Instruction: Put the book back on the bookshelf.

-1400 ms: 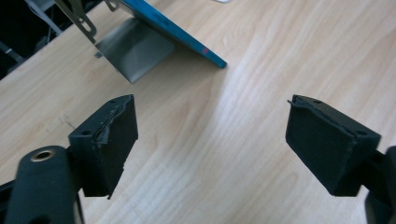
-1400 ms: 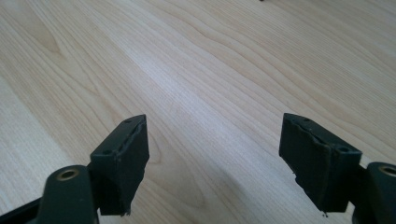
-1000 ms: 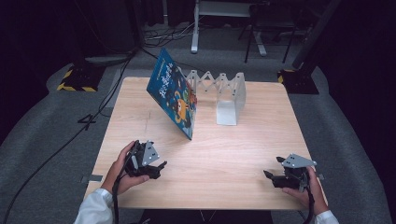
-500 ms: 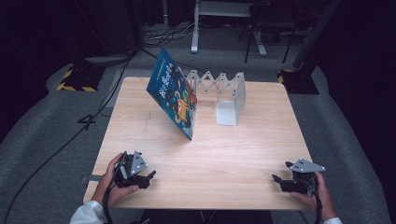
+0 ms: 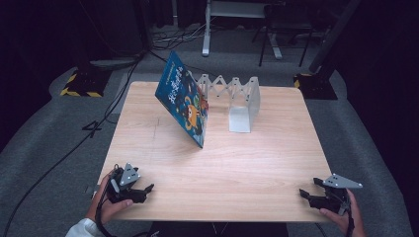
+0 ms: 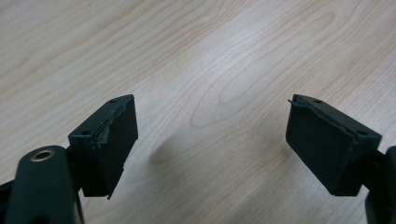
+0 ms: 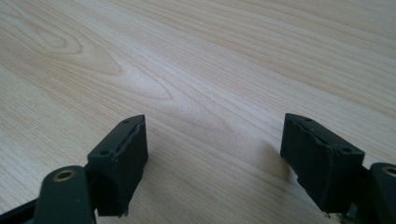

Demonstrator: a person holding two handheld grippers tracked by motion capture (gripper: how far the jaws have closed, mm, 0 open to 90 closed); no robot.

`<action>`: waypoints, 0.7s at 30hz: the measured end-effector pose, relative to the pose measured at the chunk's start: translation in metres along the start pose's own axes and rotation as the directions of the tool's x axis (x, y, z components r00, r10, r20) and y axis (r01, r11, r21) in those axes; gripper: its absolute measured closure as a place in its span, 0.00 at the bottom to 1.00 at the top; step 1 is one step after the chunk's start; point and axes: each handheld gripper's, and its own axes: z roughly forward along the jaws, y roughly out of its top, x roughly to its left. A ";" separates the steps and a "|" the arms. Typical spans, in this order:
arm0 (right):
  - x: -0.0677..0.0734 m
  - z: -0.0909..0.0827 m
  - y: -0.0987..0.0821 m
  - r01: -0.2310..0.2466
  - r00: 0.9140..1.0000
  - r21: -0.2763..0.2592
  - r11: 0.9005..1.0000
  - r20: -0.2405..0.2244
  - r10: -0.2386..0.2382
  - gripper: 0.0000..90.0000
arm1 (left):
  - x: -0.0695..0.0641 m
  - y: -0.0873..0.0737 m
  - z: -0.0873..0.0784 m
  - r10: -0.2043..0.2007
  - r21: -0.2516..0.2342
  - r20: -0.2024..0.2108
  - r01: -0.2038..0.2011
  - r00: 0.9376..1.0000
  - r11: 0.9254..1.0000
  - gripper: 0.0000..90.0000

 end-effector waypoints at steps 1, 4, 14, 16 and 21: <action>-0.001 0.000 0.000 -0.005 1.000 0.002 1.000 -0.002 0.005 0.26 | 0.001 -0.002 0.000 -0.008 0.001 -0.001 0.008 1.000 1.000 0.20; -0.002 0.000 -0.002 -0.010 1.000 -0.004 1.000 -0.009 0.010 0.25 | 0.006 -0.011 0.000 -0.077 0.001 0.014 0.077 0.997 0.997 0.19; -0.003 0.001 -0.005 -0.037 0.999 -0.039 0.999 0.013 0.037 0.26 | 0.011 -0.014 -0.002 -0.117 0.009 0.024 0.116 0.993 0.993 0.20; -0.004 0.001 -0.005 -0.053 0.998 -0.042 0.998 0.025 0.054 0.26 | 0.011 -0.015 -0.001 -0.118 0.008 0.027 0.118 0.993 0.993 0.20; -0.004 0.001 -0.005 -0.055 0.998 -0.041 0.998 0.034 0.056 0.26 | 0.011 -0.015 -0.001 -0.118 0.008 0.026 0.118 0.993 0.993 0.20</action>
